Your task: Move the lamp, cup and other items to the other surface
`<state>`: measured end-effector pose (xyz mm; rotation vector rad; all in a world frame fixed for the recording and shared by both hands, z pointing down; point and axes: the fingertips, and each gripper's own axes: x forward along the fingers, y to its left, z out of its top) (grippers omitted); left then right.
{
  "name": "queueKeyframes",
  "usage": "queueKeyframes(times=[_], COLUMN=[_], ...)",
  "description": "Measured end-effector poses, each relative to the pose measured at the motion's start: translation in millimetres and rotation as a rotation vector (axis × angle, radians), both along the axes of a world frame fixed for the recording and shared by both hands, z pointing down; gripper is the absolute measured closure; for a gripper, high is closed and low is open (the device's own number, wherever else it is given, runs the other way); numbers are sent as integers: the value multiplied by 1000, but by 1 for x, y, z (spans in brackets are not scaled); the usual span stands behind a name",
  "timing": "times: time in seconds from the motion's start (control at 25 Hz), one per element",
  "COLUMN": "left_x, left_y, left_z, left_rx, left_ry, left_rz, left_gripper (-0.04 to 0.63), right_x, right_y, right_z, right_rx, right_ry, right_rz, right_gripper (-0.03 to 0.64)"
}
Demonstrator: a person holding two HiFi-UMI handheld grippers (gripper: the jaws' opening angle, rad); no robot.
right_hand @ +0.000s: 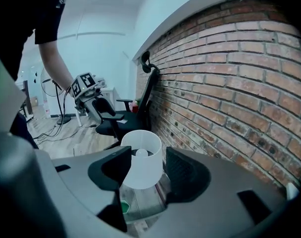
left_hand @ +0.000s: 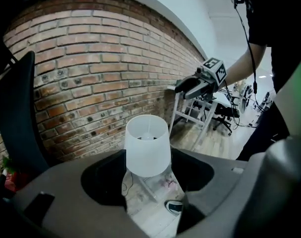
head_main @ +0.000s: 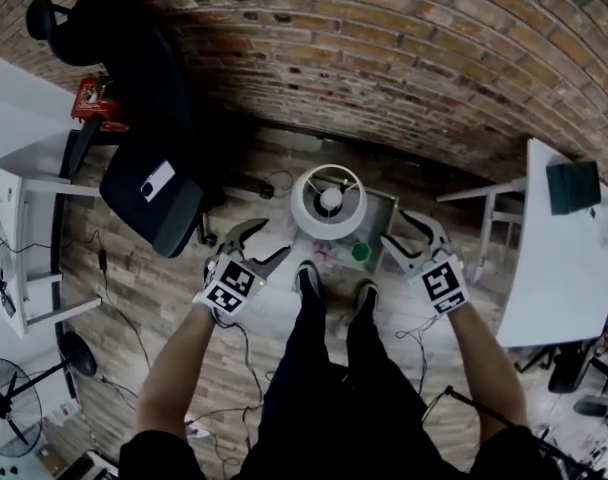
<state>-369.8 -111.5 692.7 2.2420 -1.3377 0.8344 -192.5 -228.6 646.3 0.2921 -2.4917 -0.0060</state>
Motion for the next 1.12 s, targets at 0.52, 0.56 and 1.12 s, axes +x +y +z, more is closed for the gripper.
queueKeyframes(times=[0.52,0.56,1.12], left_x=[-23,-24,-23], left_y=[-34,-36,-76], left_z=[154,165,289], left_rx=[-201,-214,-287], left_ry=[-103,-104,-209], left_rz=[241,247,440], left_gripper=[285,282,258], right_x=[0,-2,-12], right_y=[-13,-12,-23], right_z=[165,177,323], right_rx=[-122,-131,-184], right_ry=[200,209,338], right_rz=[-163,-179,-271], right_gripper=[308,300,252])
